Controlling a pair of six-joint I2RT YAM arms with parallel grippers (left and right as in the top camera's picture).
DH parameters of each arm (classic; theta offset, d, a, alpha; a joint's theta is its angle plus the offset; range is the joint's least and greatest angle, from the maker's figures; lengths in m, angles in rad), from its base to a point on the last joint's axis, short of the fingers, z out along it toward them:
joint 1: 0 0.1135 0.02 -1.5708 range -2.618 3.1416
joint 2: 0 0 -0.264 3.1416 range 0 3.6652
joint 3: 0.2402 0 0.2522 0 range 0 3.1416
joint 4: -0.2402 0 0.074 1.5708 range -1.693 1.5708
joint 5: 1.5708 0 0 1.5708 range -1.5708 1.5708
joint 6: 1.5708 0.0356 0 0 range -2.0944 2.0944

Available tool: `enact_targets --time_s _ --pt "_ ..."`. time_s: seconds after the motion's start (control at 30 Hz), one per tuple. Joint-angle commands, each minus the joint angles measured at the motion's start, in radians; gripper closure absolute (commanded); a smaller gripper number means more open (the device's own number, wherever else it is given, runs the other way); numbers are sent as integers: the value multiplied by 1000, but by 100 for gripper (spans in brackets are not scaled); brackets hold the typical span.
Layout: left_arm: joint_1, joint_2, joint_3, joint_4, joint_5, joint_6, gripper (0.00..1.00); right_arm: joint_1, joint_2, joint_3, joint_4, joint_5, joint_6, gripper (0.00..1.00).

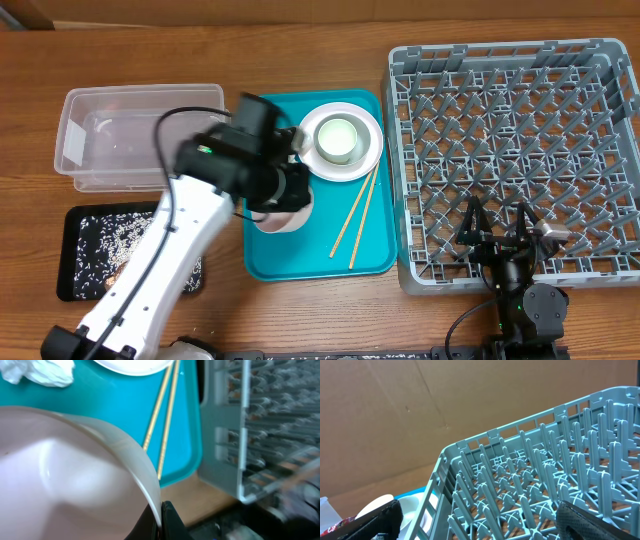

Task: Sort waste into correct bins and load items into the dishwasher
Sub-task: 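Return the empty pink bowl to the teal tray and release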

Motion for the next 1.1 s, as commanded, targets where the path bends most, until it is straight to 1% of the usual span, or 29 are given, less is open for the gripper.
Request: enact_targets --time_s 0.0,0.1,0.2,0.37,0.5,0.7,0.83,0.97,1.0,1.07 --pt "-102 -13 18 17 -337 -200 96 -3 -11 -11 5 0 -2 0" --pt "-174 0 18 11 -489 -288 96 -3 -11 -11 5 0 -2 0" --pt "-219 27 18 -3 -546 -333 96 -3 -11 -11 5 0 -2 0" --pt "-243 106 10 -10 -546 -385 96 -3 -11 -11 5 0 -2 0" --pt "-245 206 10 -1 -545 -412 96 -3 -11 -11 5 0 -2 0" --pt "-245 330 10 46 -537 -413 96 -3 -11 -11 5 0 -2 0" --pt "-245 370 10 51 -502 -413 96 -3 -11 -11 5 0 -2 0" --pt "-245 373 9 29 -492 -413 96 -3 -11 -11 5 0 -2 0" --pt "-245 373 9 25 -483 -413 94 -3 -11 -11 5 0 -2 0" --pt "-245 373 9 23 -471 -413 77 -3 -11 -11 5 0 -2 0"
